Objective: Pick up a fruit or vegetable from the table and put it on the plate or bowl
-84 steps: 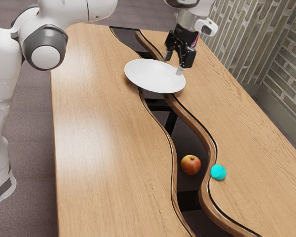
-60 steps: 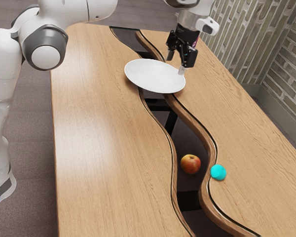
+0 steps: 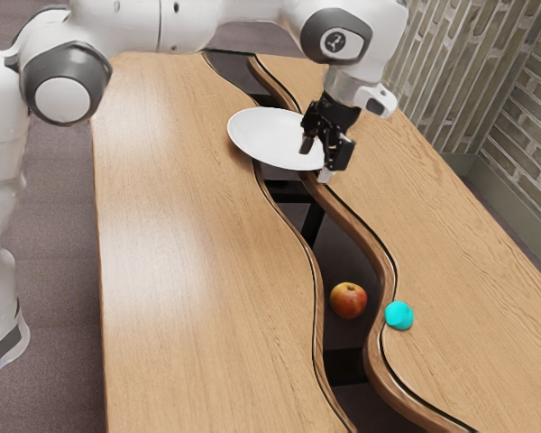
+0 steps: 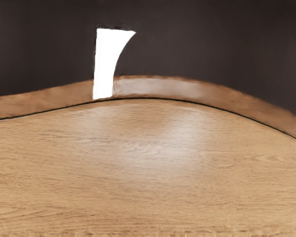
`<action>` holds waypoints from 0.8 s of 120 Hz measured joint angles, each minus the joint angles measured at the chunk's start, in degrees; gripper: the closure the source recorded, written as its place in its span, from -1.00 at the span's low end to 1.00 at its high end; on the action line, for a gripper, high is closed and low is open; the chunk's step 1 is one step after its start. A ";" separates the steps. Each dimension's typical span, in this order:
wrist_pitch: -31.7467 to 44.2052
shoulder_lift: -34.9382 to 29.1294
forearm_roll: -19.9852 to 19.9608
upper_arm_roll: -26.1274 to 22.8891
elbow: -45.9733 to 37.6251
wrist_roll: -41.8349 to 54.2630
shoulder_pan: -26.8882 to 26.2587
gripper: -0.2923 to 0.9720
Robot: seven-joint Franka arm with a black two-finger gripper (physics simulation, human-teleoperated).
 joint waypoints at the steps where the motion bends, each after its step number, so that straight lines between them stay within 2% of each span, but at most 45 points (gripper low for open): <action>1: 0.46 -0.41 0.02 0.03 -0.94 0.00 -0.21 -0.54; 22: 12.31 -3.01 0.42 0.22 -14.11 -0.11 -4.86 -0.54; 31: 17.78 -2.62 0.24 0.23 -16.70 -0.17 -6.71 -0.54; 54: 25.10 2.59 -3.81 2.44 -16.79 -0.20 -8.09 -0.54; 64: 26.77 5.17 -6.80 8.24 -16.09 -0.20 -14.54 -0.54; 71: 27.60 6.19 -8.39 10.31 -15.74 -0.19 -16.83 -0.54; 96: 29.10 4.84 -10.15 10.79 -14.41 -0.17 -18.28 -0.54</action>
